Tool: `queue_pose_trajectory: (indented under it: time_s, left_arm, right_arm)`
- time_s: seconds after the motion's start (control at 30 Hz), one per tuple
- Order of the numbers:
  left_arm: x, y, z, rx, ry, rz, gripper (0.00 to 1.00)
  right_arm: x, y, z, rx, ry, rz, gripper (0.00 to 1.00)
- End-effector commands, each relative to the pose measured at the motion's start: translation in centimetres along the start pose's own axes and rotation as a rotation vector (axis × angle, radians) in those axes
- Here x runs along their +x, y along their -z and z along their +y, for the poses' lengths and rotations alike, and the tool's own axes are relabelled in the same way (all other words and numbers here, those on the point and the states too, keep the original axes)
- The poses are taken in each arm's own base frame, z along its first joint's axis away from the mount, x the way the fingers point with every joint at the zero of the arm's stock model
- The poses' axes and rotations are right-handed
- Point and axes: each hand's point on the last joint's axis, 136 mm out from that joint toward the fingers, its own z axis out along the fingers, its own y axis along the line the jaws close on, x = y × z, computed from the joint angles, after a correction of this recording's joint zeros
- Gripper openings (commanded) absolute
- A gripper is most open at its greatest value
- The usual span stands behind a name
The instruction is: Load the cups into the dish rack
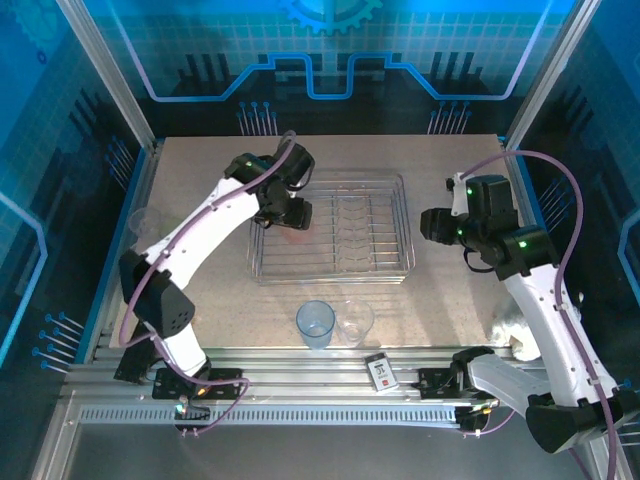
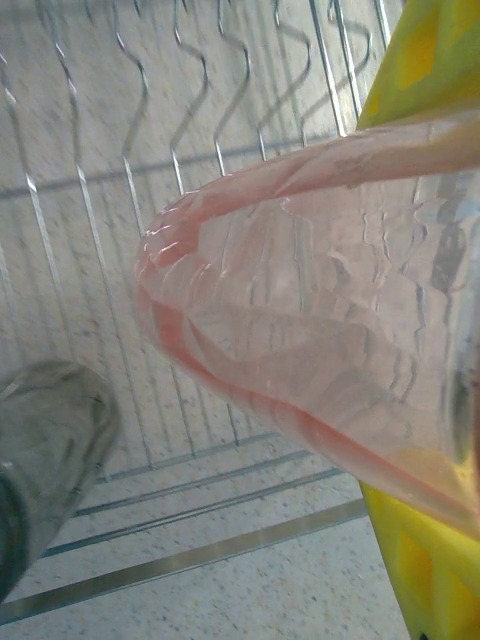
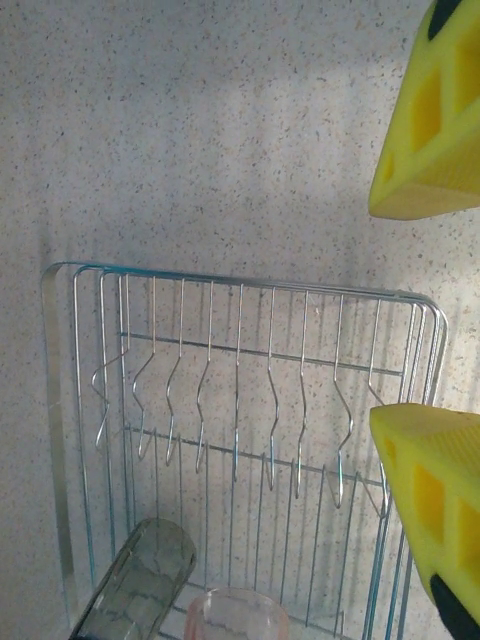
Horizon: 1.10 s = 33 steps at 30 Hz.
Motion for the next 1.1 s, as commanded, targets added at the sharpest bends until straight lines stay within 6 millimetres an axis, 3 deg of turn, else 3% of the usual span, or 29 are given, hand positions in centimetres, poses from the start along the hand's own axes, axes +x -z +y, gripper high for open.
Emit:
queue_pose_trajectory:
  time_s: [0.0, 0.33, 0.67, 1.07]
  left_arm:
    - [0.3, 0.1, 1.3, -0.085, -0.033, 0.032, 0.16]
    - [-0.4, -3.7, 2.2, -0.138, -0.043, 0.090, 0.29]
    - [-1.6, -5.4, 4.6, -0.154, 0.015, 0.074, 0.34]
    - [-1.8, -7.6, 5.4, -0.170, -0.004, 0.094, 0.45]
  right_arm:
    - [0.0, 0.3, -0.9, 0.033, 0.009, -0.014, 0.52]
    - [0.4, 0.5, -0.3, -0.005, 0.017, -0.014, 0.54]
    - [0.8, 0.5, -0.4, -0.001, 0.018, -0.001, 0.54]
    - [1.0, 0.6, -0.4, -0.004, 0.006, 0.002, 0.53]
